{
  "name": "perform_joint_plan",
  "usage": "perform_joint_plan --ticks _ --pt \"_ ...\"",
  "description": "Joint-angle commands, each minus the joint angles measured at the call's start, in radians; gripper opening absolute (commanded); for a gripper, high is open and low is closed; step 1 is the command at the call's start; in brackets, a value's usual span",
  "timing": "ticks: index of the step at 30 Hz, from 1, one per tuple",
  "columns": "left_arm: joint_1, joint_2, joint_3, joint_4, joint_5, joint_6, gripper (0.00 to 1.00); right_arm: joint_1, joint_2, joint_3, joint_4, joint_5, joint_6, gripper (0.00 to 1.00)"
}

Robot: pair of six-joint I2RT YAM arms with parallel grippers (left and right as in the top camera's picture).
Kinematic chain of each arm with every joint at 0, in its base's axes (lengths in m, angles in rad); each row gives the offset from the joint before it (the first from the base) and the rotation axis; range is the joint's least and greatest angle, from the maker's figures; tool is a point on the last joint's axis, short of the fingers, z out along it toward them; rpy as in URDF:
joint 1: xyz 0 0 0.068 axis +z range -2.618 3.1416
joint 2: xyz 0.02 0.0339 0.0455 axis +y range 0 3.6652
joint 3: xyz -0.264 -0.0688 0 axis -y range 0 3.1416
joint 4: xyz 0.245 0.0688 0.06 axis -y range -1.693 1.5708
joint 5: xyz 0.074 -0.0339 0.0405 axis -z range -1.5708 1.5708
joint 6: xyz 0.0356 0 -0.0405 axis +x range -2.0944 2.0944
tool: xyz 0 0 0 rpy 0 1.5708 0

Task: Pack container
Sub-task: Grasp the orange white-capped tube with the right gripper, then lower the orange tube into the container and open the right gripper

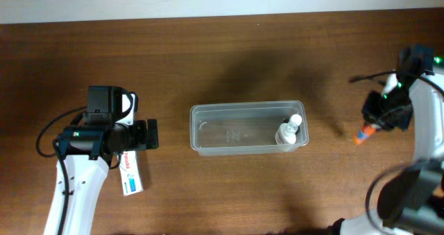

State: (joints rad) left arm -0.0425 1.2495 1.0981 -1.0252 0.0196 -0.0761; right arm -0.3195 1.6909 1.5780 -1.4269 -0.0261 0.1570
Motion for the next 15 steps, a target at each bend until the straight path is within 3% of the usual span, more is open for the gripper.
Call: perform_joint_plan --ticks 1,6,10,15 --pt "0.004 0.000 0.018 -0.001 0.011 -0.010 0.99 0.163 -0.182 0.141 -0.013 -0.023 -0.030 0.16" --pt "0.004 0.000 0.018 -0.001 0.011 -0.010 0.99 0.378 -0.256 0.184 -0.011 -0.023 0.014 0.16" --pt "0.004 0.000 0.018 -0.001 0.011 -0.010 0.99 0.525 -0.192 0.171 0.000 -0.023 0.029 0.16" --pt "0.004 0.000 0.018 -0.002 0.011 -0.010 0.99 0.588 -0.071 0.171 0.029 -0.023 0.035 0.16"
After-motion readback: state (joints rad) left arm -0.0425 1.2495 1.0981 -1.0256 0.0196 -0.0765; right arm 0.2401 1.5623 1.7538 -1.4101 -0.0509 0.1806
